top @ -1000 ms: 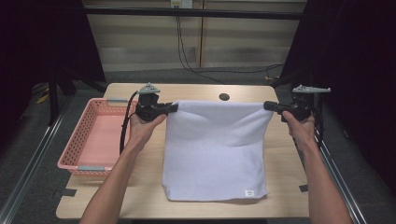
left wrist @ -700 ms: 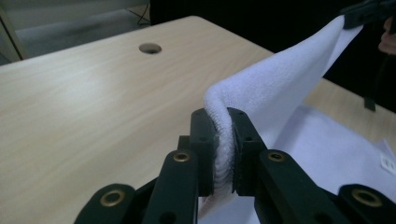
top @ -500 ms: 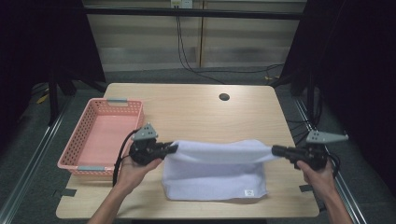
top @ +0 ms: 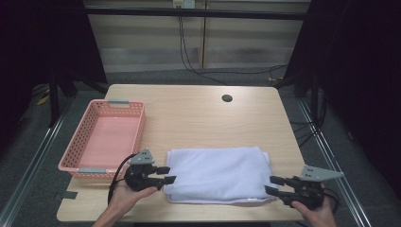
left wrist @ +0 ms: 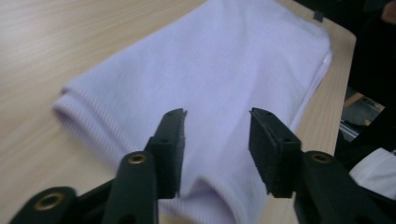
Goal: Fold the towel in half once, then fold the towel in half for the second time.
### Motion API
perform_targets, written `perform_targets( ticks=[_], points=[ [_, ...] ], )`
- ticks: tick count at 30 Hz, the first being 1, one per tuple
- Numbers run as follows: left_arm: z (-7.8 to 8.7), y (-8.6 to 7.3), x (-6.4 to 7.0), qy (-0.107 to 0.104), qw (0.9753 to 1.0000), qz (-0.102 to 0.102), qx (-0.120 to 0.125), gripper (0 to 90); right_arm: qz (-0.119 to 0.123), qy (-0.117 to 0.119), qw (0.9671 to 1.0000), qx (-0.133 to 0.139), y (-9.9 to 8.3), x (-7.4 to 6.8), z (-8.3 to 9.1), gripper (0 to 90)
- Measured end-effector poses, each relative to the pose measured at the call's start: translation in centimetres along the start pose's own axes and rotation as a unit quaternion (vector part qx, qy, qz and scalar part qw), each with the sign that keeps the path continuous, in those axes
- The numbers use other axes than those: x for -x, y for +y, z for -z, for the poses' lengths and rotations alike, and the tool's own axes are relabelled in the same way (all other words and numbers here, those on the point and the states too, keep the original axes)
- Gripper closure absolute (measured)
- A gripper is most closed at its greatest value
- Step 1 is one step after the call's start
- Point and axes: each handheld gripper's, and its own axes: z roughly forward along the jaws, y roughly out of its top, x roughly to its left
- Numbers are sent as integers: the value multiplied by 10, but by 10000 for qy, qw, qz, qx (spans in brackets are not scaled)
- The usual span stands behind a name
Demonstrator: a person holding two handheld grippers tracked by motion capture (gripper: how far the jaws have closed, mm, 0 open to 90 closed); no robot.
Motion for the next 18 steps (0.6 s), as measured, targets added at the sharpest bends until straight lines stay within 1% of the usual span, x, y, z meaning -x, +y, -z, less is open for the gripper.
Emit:
perform_targets(
  ticks=[1, 2, 3, 4, 5, 6, 8, 9, 10, 11, 12, 13, 15, 16, 17, 18],
  points=[
    [-9, 3, -5, 4, 10000, 44, -82, 594, 8, 126, 9999, -10, 4, -4, -11, 529],
    [-17, 6, -10, 117, 9997, 106, -211, 587, 61, 198, 9998, -49, 7, -9, -23, 524],
    [-25, 7, -17, 104, 9994, 117, -320, 589, 58, 265, 9995, -146, 10, -13, -37, 514],
    [-32, 7, -22, 99, 9992, 136, -366, 596, 83, 383, 9989, -262, 13, -17, -50, 514],
    [-40, 6, -27, 132, 9986, 225, -465, 592, 168, 369, 9986, -355, 16, -23, -63, 504],
    [-46, 5, -30, 111, 9982, 264, -533, 567, 212, 420, 9977, -481, 20, -28, -79, 477],
    [-54, 0, -32, 139, 9972, 213, -704, 546, 226, 521, 9973, -472, 26, -35, -100, 444],
    [-55, -2, -34, 132, 9976, 237, -643, 546, 235, 577, 9965, -563, 29, -39, -112, 423],
    [-56, -1, -36, 105, 9975, 328, -611, 549, 268, 652, 9950, -705, 33, -43, -128, 405],
    [-56, -1, -36, 118, 9975, 296, -627, 557, 266, 783, 9932, -815, 35, -47, -142, 401],
    [-57, -1, -35, 162, 9974, 199, -668, 575, 337, 825, 9922, -870, 37, -51, -151, 400],
    [-57, -1, -35, 166, 9976, 191, -651, 584, 430, 818, 9914, -928, 39, -56, -162, 399],
    [-57, -3, -35, 170, 9977, 182, -638, 587, 504, 861, 9886, -1126, 39, -64, -184, 398],
    [-57, -3, -34, 186, 9977, 168, -625, 587, 463, 855, 9880, -1201, 38, -65, -189, 389],
    [-57, -3, -33, 203, 9976, 214, -630, 586, 509, 808, 9873, -1266, 36, -66, -192, 383],
    [-57, -3, -32, 160, 9974, 284, -636, 573, 589, 773, 9871, -1275, 33, -67, -192, 384]
  ],
)
